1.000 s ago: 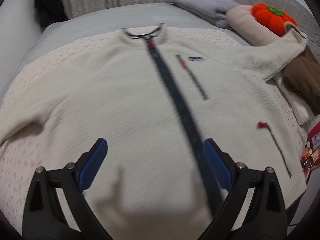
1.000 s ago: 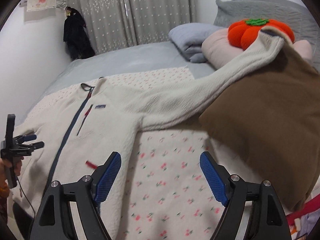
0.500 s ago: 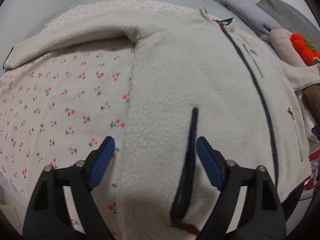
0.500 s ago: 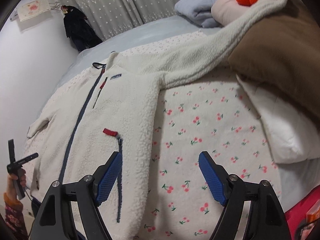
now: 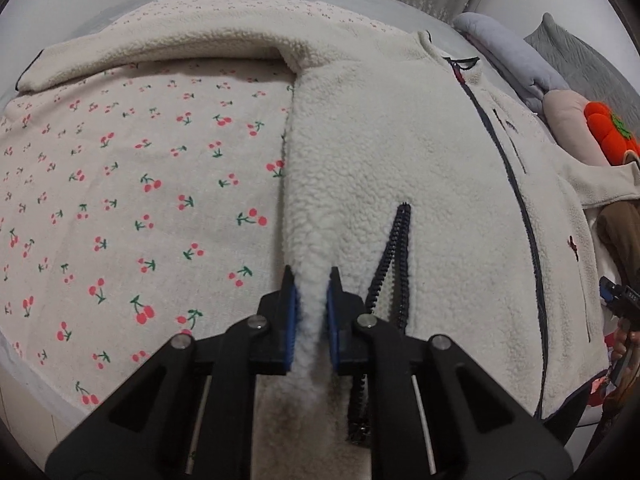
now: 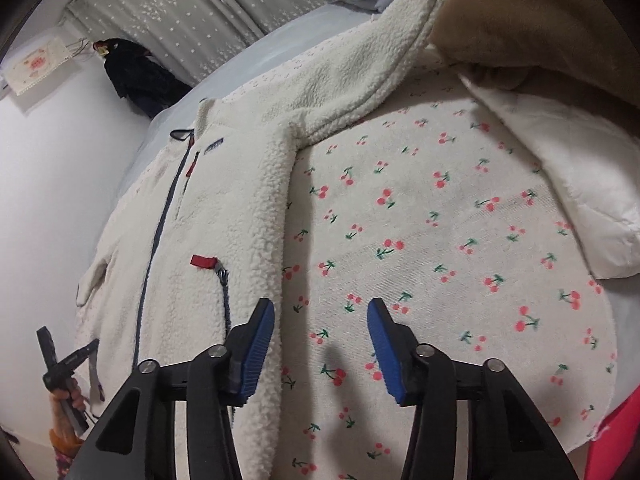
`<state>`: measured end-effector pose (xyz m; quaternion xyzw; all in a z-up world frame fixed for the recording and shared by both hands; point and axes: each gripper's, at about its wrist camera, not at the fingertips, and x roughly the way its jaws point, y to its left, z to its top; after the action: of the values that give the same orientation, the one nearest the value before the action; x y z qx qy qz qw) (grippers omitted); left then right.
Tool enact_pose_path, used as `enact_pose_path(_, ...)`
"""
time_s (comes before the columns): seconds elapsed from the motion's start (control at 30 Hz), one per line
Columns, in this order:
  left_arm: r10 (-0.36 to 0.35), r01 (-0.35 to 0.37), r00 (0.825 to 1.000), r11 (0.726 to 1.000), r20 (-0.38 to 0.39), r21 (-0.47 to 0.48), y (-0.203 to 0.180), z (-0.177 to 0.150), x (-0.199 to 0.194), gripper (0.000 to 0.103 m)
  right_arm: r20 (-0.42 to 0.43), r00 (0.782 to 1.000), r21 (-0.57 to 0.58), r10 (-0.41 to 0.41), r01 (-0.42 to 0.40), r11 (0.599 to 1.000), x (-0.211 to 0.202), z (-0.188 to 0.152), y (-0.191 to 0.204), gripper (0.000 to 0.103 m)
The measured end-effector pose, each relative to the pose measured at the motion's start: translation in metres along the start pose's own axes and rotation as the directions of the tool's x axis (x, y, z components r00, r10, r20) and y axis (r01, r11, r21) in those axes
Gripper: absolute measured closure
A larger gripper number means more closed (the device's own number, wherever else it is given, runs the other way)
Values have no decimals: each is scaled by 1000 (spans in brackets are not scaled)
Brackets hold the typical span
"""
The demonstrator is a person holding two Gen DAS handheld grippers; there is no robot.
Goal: Fold large clothes
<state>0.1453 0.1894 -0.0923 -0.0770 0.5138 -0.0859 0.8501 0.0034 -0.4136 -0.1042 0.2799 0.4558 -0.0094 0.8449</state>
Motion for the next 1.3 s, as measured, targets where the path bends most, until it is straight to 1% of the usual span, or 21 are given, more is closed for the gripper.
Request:
enact_pose_path(0.07, 1, -1, 1000, 1000, -9, 0, 0, -1, 4, 88, -24, 1000, -19, 13, -14, 1000, 11, 0, 7, 67)
enact_pose_path(0.23, -8, 8, 1000, 1000, -15, 2, 1, -1, 5, 87, -61, 997, -69, 42, -46, 997, 30, -3, 31, 71)
enact_pose_path(0.3, -11, 11, 1000, 1000, -16, 3, 2, 0, 6, 87, -70, 997, -96, 32, -38, 995, 37, -4, 40, 76)
enact_pose_path(0.37, -8, 8, 1000, 1000, -16, 4, 1, -1, 6, 87, -76, 997, -120, 11, -20, 993, 42, -4, 46, 87)
enact_pose_path(0.47, -6, 6, 1000, 1000, -15, 6, 0, 1, 7, 87, -71, 997, -182, -36, 22, 983, 43, -7, 57, 96)
enact_pose_path(0.57, -18, 18, 1000, 1000, 4, 5, 0, 0, 0, 88, -6, 989, -233, -148, 142, 962, 24, -10, 64, 102)
enact_pose_path(0.63, -29, 29, 999, 1000, 14, 7, 2, 0, -5, 88, 20, 975, -242, -222, 220, 945, 14, -10, 59, 103)
enact_pose_path(0.7, -25, 25, 1000, 1000, -3, 3, 6, -1, 0, 88, -5, 943, -221, -334, 325, 920, 11, -11, 38, 103)
enact_pose_path(0.77, -26, 26, 999, 1000, -25, -6, 9, -3, 7, 87, -26, 936, -207, -350, 338, 918, 9, -14, 25, 103)
enact_pose_path(0.8, -18, 18, 1000, 1000, -23, -1, 7, -2, 6, 87, -16, 948, -202, -319, 310, 929, 3, -16, 23, 102)
enact_pose_path(0.83, -8, 8, 1000, 1000, -15, 3, 3, -1, 3, 84, 3, 966, -188, -259, 255, 948, -6, -15, 25, 100)
enact_pose_path(0.87, 6, -6, 1000, 1000, -1, 0, 1, 1, -2, 83, 14, 972, -188, -235, 234, 954, -11, -14, 27, 97)
enact_pose_path(0.9, 18, -18, 1000, 1000, 16, -2, -1, 3, -6, 83, 41, 976, -203, -212, 216, 955, -17, -10, 35, 95)
enact_pose_path(0.97, 36, -36, 996, 999, 78, -1, -6, 12, -17, 81, 88, 976, -254, -201, 217, 942, -17, 2, 57, 79)
enact_pose_path(1.0, 39, -40, 993, 999, 110, 6, -10, 17, -22, 78, 98, 975, -278, -201, 221, 935, -13, 9, 68, 77)
enact_pose_path(1.03, 37, -40, 990, 999, 138, 18, -16, 24, -26, 71, 102, 976, -306, -194, 217, 927, -6, 18, 81, 77)
enact_pose_path(1.07, 25, -30, 987, 999, 157, 30, -21, 31, -28, 62, 101, 977, -319, -188, 210, 924, 4, 26, 92, 77)
enact_pose_path(1.1, 5, -14, 984, 999, 179, 46, -27, 37, -28, 59, 94, 981, -334, -172, 194, 922, 16, 37, 105, 77)
enact_pose_path(1.17, -62, 42, 974, 995, 218, 94, -40, 50, -23, 48, 91, 982, -355, -164, 186, 916, 38, 53, 119, 77)
enact_pose_path(1.23, -121, 92, 971, 985, 205, 145, -51, 57, -6, 45, 71, 982, -353, -176, 190, 916, 59, 60, 122, 75)
enact_pose_path(1.3, -123, 95, 978, 982, 168, 163, -53, 55, 17, 45, 18, 980, -340, -199, 193, 920, 79, 57, 113, 75)
